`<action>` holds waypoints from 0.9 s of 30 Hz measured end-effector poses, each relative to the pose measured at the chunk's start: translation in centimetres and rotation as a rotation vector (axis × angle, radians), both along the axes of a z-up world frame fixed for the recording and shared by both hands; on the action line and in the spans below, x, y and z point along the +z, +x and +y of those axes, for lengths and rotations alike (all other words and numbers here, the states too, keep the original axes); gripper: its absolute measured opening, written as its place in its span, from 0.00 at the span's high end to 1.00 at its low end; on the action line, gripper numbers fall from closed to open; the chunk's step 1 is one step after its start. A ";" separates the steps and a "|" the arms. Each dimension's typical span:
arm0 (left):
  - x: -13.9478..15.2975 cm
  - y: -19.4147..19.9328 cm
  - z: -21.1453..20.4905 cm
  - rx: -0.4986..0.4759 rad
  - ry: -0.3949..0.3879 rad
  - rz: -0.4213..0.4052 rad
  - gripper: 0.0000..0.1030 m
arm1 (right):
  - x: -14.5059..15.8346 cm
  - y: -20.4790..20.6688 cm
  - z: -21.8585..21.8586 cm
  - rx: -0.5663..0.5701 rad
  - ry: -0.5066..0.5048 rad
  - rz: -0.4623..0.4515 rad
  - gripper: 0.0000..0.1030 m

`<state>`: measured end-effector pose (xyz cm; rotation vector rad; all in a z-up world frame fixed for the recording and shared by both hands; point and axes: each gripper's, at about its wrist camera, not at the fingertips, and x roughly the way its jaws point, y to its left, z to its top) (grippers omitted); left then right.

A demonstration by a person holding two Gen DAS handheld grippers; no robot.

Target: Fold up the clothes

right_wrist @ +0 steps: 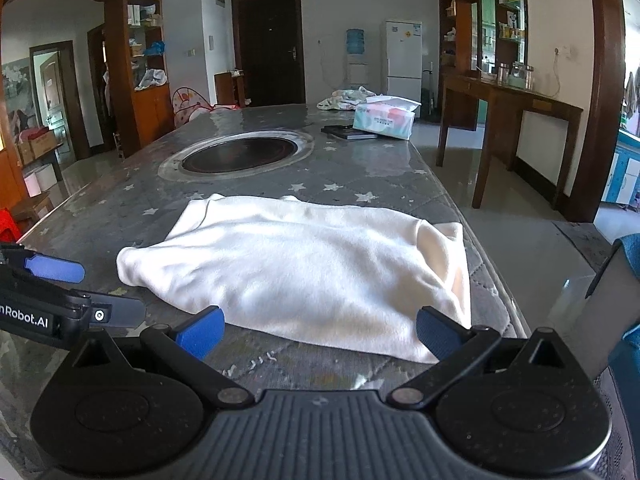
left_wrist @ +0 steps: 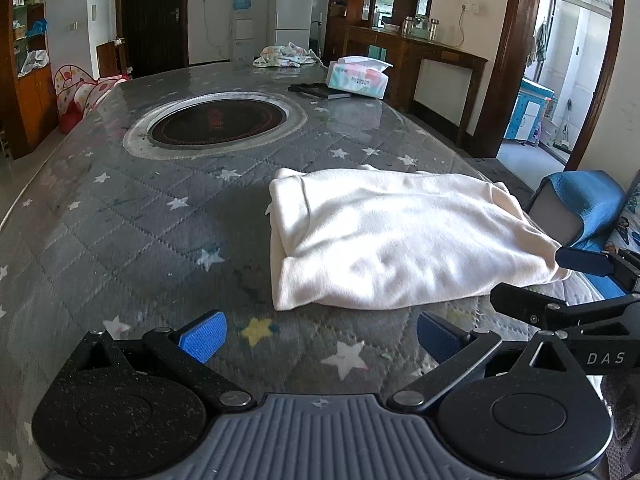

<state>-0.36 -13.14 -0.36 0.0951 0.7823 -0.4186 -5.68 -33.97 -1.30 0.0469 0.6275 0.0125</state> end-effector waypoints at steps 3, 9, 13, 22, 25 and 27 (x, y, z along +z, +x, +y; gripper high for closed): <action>-0.1 -0.3 0.1 -0.003 0.002 0.004 0.00 | 0.0 -0.4 0.1 -0.004 0.005 0.002 0.00; -0.2 -1.0 0.1 -0.003 0.003 0.011 0.00 | 0.0 -1.0 0.3 -0.007 0.007 0.004 0.00; -0.4 -1.4 0.2 -0.004 0.001 0.016 0.00 | -0.1 -1.3 0.4 -0.009 0.014 0.006 0.00; -0.8 -2.1 0.4 -0.002 -0.004 0.033 0.00 | -0.5 -1.8 0.8 -0.010 0.032 0.014 0.00; -0.9 -2.2 0.5 0.002 -0.004 0.033 0.00 | -0.6 -1.8 0.8 -0.015 0.032 0.018 0.00; -1.0 -2.1 0.6 0.007 -0.004 0.036 0.00 | -0.7 -1.9 0.7 -0.020 0.035 0.019 0.00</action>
